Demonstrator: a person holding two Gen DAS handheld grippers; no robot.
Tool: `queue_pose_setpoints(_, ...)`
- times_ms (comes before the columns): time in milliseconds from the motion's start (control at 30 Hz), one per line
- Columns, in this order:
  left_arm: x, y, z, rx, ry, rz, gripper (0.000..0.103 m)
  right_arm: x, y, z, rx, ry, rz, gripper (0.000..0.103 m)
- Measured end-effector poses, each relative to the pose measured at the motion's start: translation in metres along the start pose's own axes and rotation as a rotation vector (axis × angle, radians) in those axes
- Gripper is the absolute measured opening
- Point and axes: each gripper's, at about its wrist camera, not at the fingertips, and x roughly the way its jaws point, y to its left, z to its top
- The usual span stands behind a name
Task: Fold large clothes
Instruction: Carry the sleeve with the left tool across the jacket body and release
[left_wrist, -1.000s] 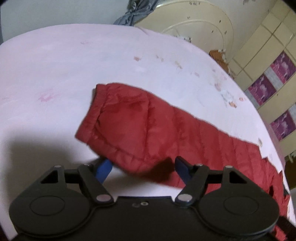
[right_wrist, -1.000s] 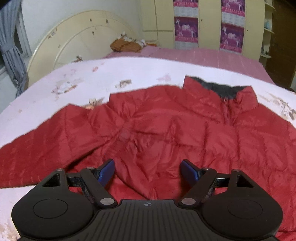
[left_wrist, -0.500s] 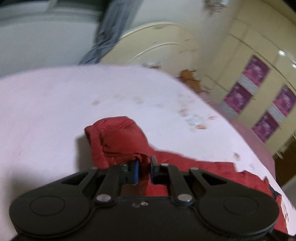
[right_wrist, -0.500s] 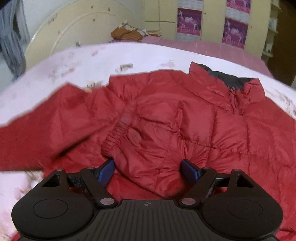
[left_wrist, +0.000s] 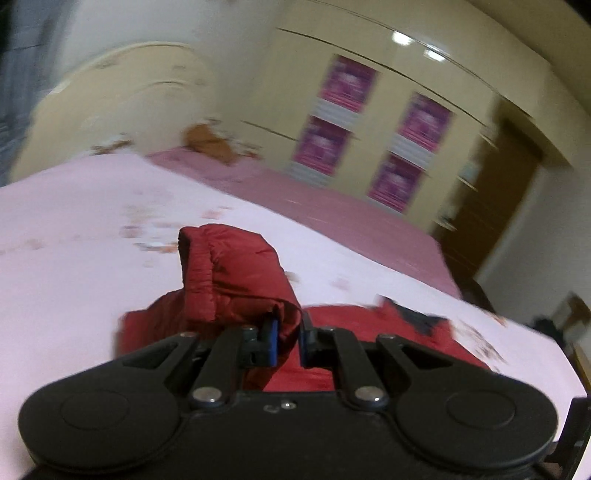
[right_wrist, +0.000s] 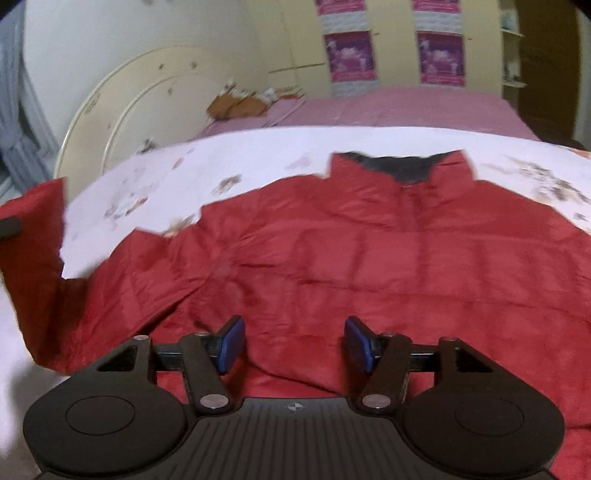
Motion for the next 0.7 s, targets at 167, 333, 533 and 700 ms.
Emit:
queue_pose_setpoints(167,0.042,-0.074,-0.019,0.113,0.091,-0.16,0.01,-0.031,-0.041,-0.006,0.07,-0.032,-0.062,0.059)
queue_pose_setpoints(333,0.082,-0.15,-0.058,0.264,0.219,-0.318,0.01,-0.059,-0.087,-0.017,0.15,-0.051,-0.143,0.059)
queue_pose_setpoints(533,0.106,-0.19,-0.109,0.406,0.34,-0.361,0.015,-0.088,-0.126,-0.023,0.225,-0.081,-0.193,0.061)
queue_pose_setpoints(700,0.097,-0.194,-0.114,0.422,0.322,-0.309,0.068,-0.102,-0.131,-0.021,0.231,-0.132,-0.202,0.094)
